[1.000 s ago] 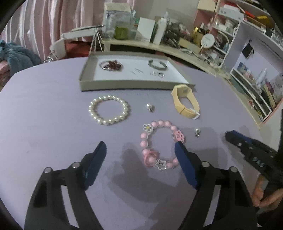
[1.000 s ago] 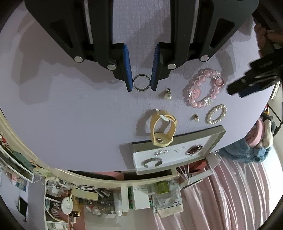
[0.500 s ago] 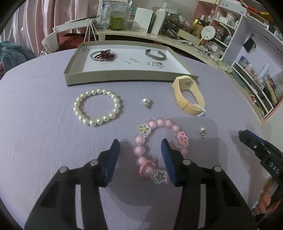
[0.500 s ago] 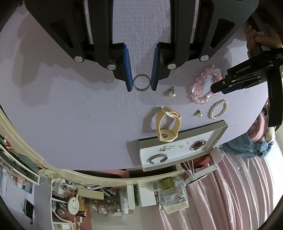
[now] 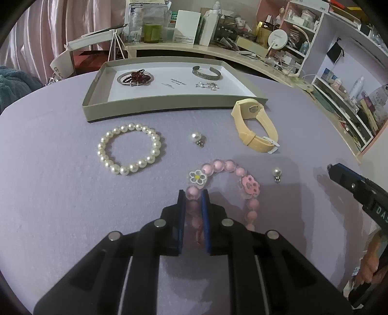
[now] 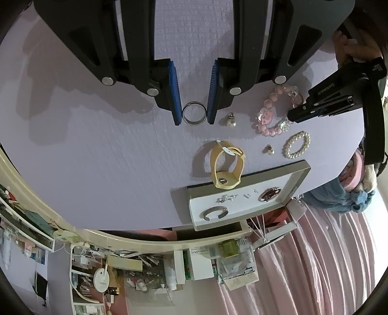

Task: Organize jewelry
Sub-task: 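Grasp the silver ring with the right tool while the left tool grasps the pink beaded bracelet, then carry the ring and pink bracelet over the white tray and open both tools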

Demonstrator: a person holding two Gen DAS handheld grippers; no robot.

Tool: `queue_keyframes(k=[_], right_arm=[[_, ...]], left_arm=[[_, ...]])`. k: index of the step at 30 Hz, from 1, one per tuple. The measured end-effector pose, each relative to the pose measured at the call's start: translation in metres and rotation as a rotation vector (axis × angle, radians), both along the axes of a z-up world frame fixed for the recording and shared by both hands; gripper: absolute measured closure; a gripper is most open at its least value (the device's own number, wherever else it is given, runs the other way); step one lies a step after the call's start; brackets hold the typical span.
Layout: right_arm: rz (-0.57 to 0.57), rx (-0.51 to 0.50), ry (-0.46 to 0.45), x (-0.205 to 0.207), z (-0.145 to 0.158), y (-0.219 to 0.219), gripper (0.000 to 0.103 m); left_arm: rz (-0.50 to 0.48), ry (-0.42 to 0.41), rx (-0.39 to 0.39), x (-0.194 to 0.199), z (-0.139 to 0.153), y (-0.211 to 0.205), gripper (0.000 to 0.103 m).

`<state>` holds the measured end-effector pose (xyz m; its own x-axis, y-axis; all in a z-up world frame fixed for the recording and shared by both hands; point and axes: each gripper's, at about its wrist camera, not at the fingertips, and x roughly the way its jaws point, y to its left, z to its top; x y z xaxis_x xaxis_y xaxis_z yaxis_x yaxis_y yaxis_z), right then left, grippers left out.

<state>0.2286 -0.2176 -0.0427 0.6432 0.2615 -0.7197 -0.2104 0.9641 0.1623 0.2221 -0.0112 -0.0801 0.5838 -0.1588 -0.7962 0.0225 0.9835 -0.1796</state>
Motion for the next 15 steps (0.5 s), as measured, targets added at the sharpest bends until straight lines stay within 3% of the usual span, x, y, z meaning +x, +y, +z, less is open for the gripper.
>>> queue_keyframes(k=[5,15], right_arm=[[0.001,0.008,-0.027,0.002,0.01,0.0,0.081],[0.01,0.045,-0.132,0.02,0.045,0.004,0.081]], left_arm=[[-0.001,-0.043,-0.042,-0.01,0.019,0.01,0.09],[0.021,-0.203,-0.08,-0.033,0.098,0.032,0.09]])
